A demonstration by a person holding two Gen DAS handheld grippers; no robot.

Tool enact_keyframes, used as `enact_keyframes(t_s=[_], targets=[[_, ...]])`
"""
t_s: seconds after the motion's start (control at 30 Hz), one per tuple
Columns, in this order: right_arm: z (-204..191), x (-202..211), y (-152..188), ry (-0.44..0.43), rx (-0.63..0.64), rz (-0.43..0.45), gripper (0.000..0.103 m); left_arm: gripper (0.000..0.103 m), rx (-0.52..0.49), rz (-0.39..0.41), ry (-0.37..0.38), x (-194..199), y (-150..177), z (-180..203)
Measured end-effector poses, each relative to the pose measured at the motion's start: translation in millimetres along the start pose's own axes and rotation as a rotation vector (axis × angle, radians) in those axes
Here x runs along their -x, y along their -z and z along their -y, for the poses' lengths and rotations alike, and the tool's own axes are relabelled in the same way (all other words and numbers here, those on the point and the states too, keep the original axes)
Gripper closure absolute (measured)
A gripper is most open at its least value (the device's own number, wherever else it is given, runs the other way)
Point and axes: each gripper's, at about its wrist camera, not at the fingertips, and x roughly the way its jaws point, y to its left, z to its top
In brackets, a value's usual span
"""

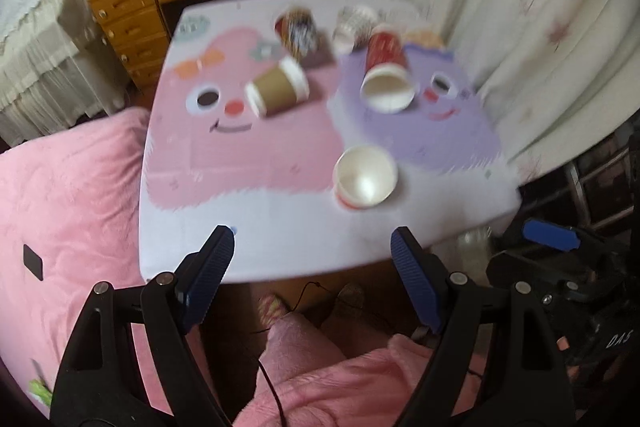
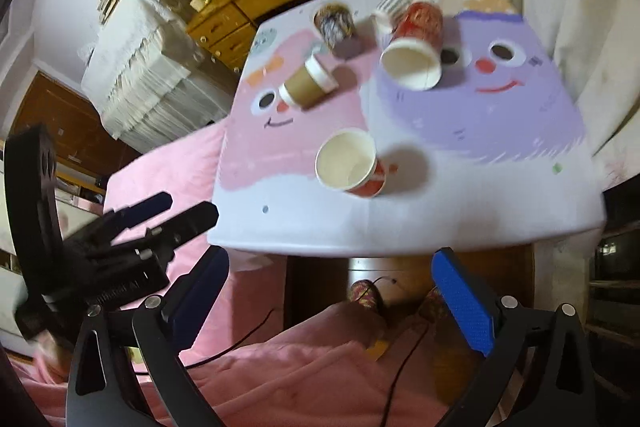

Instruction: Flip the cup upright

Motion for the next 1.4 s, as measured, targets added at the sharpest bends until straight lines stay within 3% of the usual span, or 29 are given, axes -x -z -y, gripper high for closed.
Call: enact_keyframes(t_s=[0.17, 0.27, 0.53, 0.7, 1.4], targets=[[0, 49, -3, 0.012, -0.004, 0.107, 0.000, 0.024, 0.064, 0.147, -0.005, 45, -7, 18], [-12, 73, 5, 0.065, 0.040, 0.195, 0.000, 0.023, 0.084, 0.197, -0.012, 61, -8, 25], [-34, 115, 28, 0.155, 0.095, 0.366, 0.000, 0.018, 0.123, 0.253, -0.094, 79, 9, 26], [-41, 117, 37, 0.161, 0.113, 0.357, 0.000, 0.001, 0.126, 0.277, -0.145, 83, 20, 23], [-35, 112, 38, 0.145, 0.107, 0.347, 0.000, 0.001, 0.094, 0.284, -0.165, 84, 22, 32]])
